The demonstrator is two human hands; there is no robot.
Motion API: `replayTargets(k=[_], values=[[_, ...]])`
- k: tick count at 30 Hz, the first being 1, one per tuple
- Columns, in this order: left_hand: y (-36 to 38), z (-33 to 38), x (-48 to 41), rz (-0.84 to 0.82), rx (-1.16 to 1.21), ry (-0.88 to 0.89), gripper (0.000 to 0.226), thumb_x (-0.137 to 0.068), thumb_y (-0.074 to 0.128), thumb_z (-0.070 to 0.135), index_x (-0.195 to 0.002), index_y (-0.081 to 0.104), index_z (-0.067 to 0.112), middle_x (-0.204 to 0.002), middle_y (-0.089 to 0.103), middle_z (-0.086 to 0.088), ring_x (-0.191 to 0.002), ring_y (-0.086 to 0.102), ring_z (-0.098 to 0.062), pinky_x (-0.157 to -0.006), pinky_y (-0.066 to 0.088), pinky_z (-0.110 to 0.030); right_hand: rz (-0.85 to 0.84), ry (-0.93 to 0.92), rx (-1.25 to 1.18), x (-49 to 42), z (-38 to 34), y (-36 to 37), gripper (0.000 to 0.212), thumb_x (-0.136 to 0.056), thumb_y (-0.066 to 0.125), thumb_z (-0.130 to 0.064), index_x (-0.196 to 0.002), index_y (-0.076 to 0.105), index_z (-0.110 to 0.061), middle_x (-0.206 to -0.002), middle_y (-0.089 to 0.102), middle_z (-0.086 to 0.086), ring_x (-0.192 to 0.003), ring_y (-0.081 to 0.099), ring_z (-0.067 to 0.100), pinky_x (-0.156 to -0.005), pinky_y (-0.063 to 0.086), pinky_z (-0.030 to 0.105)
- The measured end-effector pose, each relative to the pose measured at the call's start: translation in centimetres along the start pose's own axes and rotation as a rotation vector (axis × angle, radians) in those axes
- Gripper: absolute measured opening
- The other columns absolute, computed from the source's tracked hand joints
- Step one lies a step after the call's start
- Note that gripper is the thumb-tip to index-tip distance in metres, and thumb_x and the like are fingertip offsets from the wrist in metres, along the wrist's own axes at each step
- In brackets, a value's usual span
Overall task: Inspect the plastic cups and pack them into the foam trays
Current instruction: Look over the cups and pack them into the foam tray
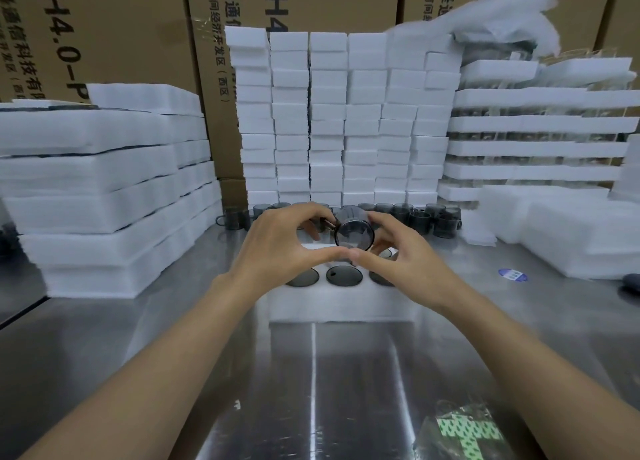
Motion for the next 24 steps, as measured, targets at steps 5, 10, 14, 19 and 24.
replayTargets(k=[5, 10, 14, 19, 24], values=[[0.3, 0.0, 0.0, -0.02, -0.056, 0.027, 0.053, -0.079, 0.079, 0.068, -0.124, 0.06, 0.046, -0.116, 0.066, 0.027, -0.101, 0.067, -0.001, -0.078, 0.049, -0.016, 0.167, -0.115, 0.075, -0.3, -0.2, -1.6, 0.054, -0.082, 0.087, -0.039, -0.125, 0.058, -0.052, -0.109, 0.064, -0.017, -0.106, 0.062, 0.01, -0.084, 0.049, 0.026], [1.0, 1.3, 0.0, -0.096, -0.124, 0.085, 0.06, -0.086, 0.074, 0.057, -0.142, 0.058, 0.043, -0.134, 0.06, 0.025, -0.121, 0.06, -0.002, -0.094, 0.055, -0.03, 0.222, -0.258, 0.361, 0.0, -1.3, -1.7, 0.059, -0.083, 0.085, -0.02, -0.135, 0.062, -0.034, -0.121, 0.053, -0.015, -0.12, 0.05, 0.012, -0.1, 0.048, 0.031], [1.3, 1.8, 0.1, -0.107, -0.23, 0.108, 0.061, -0.089, 0.075, 0.047, -0.147, 0.061, 0.035, -0.136, 0.063, 0.02, -0.125, 0.059, -0.007, -0.095, 0.056, -0.034, 0.24, -0.307, 0.42, 0.1, -2.1, -1.8, 0.062, -0.082, 0.083, -0.017, -0.138, 0.063, -0.032, -0.122, 0.052, -0.011, -0.119, 0.049, 0.013, -0.098, 0.046, 0.027], [0.7, 1.5, 0.2, -0.047, -0.201, 0.1, 0.058, -0.083, 0.076, 0.042, -0.139, 0.065, 0.034, -0.128, 0.068, 0.022, -0.116, 0.062, -0.005, -0.094, 0.057, -0.034, 0.208, -0.249, 0.385, 0.0, -1.5, -1.8, 0.079, -0.082, 0.085, -0.027, -0.15, 0.048, -0.038, -0.13, 0.047, -0.018, -0.124, 0.043, 0.005, -0.104, 0.039, 0.018], [1.6, 0.2, 0.4, -0.116, -0.04, -0.011, 0.061, -0.08, 0.079, 0.037, -0.136, 0.059, 0.045, -0.126, 0.068, 0.023, -0.121, 0.065, -0.002, -0.102, 0.056, -0.037, 0.205, -0.255, 0.429, 0.0, -1.4, -1.8, 0.064, -0.081, 0.088, -0.028, -0.138, 0.06, -0.032, -0.131, 0.049, -0.016, -0.125, 0.045, 0.01, -0.105, 0.033, 0.01]])
Point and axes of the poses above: each hand's wrist, its own x-axis away from the middle knuckle, its own y-axis out of the palm, z = x × y, the point moved 9 cm from there along -x, towards the middle knuckle
